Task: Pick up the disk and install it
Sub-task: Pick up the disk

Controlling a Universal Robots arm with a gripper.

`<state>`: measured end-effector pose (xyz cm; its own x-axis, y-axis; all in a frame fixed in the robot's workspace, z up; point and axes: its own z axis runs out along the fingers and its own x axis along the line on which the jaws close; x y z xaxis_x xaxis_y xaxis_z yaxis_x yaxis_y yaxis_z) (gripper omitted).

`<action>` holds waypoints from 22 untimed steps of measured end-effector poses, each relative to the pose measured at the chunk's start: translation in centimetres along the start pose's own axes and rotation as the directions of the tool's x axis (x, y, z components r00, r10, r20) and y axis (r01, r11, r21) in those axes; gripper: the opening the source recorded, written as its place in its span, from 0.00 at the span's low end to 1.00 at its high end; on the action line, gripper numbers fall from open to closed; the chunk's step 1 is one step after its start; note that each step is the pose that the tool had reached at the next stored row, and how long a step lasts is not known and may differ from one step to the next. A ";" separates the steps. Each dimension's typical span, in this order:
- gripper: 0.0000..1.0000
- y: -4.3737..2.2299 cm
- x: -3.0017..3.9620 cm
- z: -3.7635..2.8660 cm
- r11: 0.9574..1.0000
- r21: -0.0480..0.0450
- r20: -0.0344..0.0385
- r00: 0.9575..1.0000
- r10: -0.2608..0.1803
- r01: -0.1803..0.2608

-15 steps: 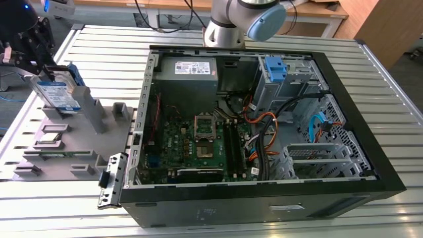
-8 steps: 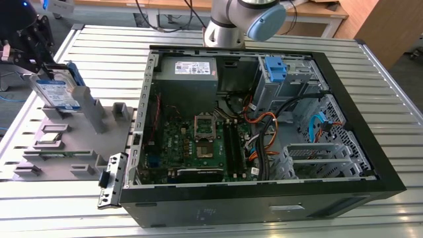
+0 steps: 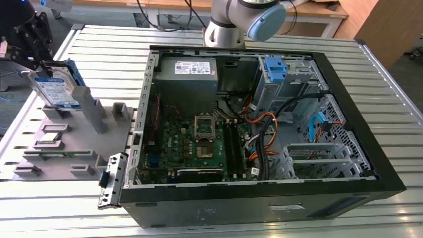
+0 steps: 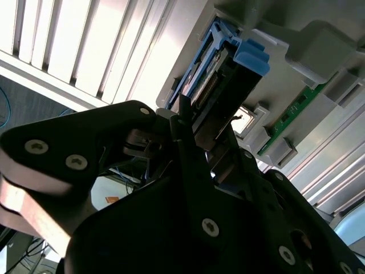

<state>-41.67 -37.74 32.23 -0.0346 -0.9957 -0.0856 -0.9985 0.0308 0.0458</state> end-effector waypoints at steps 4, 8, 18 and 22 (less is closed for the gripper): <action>0.35 0.01 -0.01 -0.14 1.000 0.000 0.000 1.000 0.000 0.000; 0.35 0.01 -0.02 -0.20 1.000 0.000 0.000 1.000 0.000 0.000; 0.35 0.05 -0.09 -1.06 1.000 0.000 0.000 1.000 0.000 0.000; 0.35 0.07 -0.14 -1.59 1.000 0.000 0.000 1.000 0.000 0.000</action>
<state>-41.67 -37.74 33.82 -0.0347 -0.9957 -0.0855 -0.9985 0.0308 0.0460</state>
